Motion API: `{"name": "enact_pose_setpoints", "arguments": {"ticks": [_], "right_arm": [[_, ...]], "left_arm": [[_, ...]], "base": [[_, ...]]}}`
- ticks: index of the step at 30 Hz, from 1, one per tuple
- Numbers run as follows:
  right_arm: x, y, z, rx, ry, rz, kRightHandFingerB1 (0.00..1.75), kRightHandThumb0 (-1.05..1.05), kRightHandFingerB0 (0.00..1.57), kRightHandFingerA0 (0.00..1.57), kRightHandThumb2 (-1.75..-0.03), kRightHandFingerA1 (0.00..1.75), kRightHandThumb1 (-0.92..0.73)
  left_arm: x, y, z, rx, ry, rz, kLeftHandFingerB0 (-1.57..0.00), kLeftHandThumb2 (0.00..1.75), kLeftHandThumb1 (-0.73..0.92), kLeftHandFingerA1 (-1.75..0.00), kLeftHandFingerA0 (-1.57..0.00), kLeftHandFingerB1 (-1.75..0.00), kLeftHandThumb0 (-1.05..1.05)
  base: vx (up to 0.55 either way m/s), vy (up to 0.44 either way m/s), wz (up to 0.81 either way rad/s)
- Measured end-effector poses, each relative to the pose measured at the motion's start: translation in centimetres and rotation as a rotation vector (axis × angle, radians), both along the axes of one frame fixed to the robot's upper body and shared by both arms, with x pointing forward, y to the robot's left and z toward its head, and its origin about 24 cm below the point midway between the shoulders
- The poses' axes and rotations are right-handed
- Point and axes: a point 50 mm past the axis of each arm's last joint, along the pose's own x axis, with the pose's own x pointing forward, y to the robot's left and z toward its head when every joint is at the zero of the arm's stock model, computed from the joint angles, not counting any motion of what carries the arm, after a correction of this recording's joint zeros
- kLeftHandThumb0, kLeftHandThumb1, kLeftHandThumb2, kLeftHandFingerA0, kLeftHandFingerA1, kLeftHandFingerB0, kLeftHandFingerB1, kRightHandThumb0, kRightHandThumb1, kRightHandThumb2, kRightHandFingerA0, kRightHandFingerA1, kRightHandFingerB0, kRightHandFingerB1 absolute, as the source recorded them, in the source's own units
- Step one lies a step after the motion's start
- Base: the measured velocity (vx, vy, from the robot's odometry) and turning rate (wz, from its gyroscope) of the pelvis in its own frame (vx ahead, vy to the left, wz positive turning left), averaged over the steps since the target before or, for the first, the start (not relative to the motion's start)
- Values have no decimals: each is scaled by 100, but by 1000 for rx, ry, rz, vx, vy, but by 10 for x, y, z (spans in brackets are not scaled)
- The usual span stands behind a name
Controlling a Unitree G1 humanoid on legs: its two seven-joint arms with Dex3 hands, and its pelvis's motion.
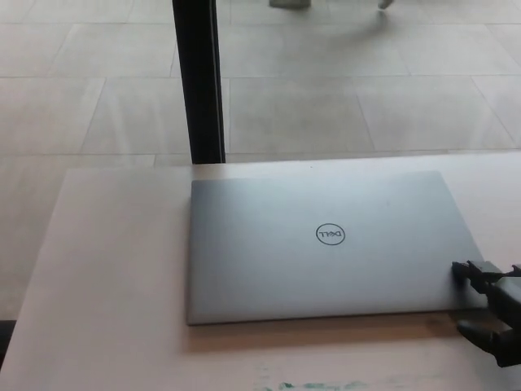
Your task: The robot uses its right hand to push down on the lid of a laptop kept in the middle of the desk to close it
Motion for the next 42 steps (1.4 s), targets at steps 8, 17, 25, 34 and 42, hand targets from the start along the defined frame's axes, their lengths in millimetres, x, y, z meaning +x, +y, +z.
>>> {"name": "enact_pose_setpoints", "arguments": {"ticks": [8,17,25,34,42], "right_arm": [[8,2,-5,-29,-36,-23,38,-105,18,18,-88,59,-92],[6,-2,18,-99,-69,72,40,-103,17,18,-86,59,-92],[4,-39,81,-127,-162,65,36,-101,27,29,-91,51,-90],[-2,-83,154,-11,-374,-72,35,-91,34,24,-79,46,-92],[-29,-123,173,116,-487,-213,36,-83,35,33,-73,53,-92]], "left_arm": [[-1,1,-1,-4,5,-1,-11,80,47,-48,-2,-47,-67],[-1,2,-2,-15,4,2,-15,58,57,-48,-6,-40,-70],[-4,4,-1,-11,2,11,-9,79,46,-47,-3,-44,-69],[-5,4,-1,-13,4,11,-11,80,49,-50,-4,-47,-70],[-5,2,-3,-18,5,12,-11,86,38,-51,0,-51,-66]], "base": [[0,0,0],[0,0,0],[0,0,0],[0,0,0],[0,0,0]]}}
